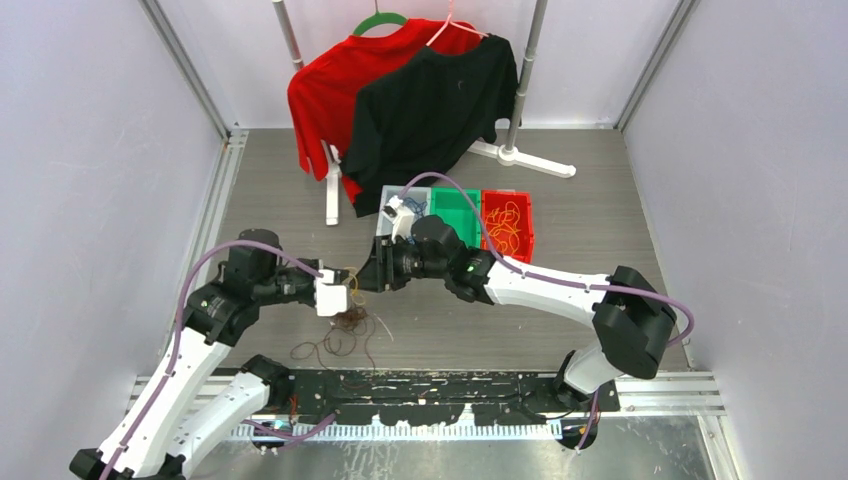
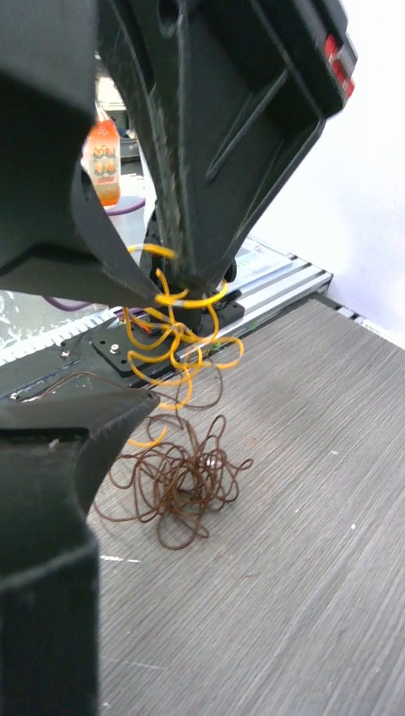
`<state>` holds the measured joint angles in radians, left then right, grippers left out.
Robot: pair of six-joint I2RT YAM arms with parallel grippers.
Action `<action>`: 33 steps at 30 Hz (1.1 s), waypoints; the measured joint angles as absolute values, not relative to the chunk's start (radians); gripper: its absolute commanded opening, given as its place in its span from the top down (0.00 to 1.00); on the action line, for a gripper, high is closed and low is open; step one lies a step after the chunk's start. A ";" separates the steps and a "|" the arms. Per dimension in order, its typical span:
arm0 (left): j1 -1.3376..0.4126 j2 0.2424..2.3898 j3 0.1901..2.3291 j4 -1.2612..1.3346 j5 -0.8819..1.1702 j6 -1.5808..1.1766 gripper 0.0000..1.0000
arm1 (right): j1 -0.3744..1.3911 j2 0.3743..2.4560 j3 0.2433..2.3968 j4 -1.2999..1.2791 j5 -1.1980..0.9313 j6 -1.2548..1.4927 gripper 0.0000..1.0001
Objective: Untangle the cables
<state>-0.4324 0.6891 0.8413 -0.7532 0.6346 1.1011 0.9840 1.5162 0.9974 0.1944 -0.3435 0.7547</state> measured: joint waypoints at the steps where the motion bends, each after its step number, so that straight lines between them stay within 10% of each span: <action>1: -0.432 0.689 0.842 -0.751 0.633 1.088 1.00 | 0.984 1.514 0.990 0.194 -0.337 0.755 0.49; 16: -0.433 0.741 0.989 -0.694 0.615 0.757 1.00 | 0.971 1.334 0.860 0.210 -0.228 0.708 0.48; 33: -0.433 0.780 1.010 -0.685 0.563 0.645 1.00 | 0.945 1.148 0.879 0.120 -0.229 0.497 0.15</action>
